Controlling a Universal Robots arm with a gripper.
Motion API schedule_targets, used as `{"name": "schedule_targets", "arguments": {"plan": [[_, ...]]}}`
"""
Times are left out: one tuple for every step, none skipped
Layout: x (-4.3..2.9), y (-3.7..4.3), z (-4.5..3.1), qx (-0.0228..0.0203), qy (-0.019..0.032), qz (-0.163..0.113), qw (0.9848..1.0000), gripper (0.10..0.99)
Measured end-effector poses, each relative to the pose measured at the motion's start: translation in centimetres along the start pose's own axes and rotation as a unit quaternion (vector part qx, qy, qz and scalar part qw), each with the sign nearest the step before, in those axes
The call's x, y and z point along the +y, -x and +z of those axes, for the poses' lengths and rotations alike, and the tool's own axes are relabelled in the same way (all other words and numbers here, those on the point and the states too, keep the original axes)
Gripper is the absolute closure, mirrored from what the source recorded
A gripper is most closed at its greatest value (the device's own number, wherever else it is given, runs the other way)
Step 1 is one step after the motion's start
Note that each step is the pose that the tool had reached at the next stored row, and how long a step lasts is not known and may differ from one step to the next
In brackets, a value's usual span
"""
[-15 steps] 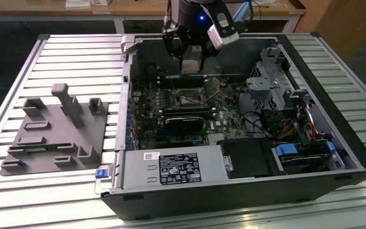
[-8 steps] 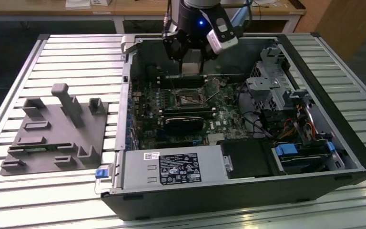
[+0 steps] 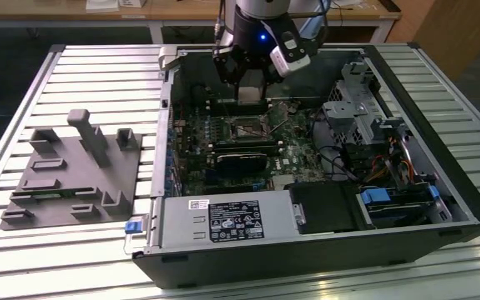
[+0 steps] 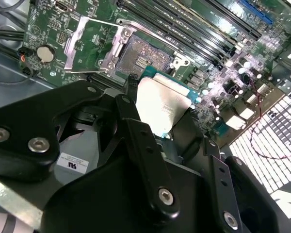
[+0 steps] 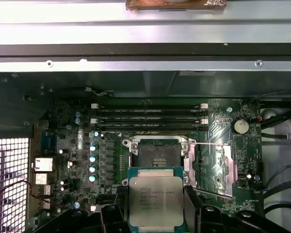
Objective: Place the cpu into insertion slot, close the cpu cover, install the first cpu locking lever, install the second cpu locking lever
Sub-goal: 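Place the cpu into insertion slot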
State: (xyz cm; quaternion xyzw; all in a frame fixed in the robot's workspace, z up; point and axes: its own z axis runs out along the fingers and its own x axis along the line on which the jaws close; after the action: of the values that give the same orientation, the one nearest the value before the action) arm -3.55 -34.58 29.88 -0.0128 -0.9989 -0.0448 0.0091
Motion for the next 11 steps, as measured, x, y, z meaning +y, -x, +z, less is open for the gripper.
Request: {"name": "schedule_targets", "arguments": {"plan": [[-0.01,0.0,0.14,0.0,0.0,0.0,1.0,0.549],[-0.03,0.0,0.29,0.0,0.0,0.0,1.0,0.549],[-0.04,0.01,0.44,0.0,0.0,0.0,1.0,0.549],[-0.05,0.01,0.59,0.0,0.0001,0.0,1.0,0.549],[-0.06,0.01,0.73,0.0,0.0001,0.0,1.0,0.549],[-0.08,0.02,0.88,0.0,0.0001,0.0,1.0,0.549],[-0.09,0.02,1.05,0.0,0.0,0.0,1.0,0.549],[-0.11,0.02,1.2,0.0,0.0,0.0,1.0,0.549],[-0.12,0.03,1.36,0.0,0.0,0.0,1.0,0.549],[-0.14,0.03,1.51,0.0,0.0,0.0,1.0,0.549],[-0.15,0.03,1.66,0.0,0.0,0.0,1.0,0.549]]}}
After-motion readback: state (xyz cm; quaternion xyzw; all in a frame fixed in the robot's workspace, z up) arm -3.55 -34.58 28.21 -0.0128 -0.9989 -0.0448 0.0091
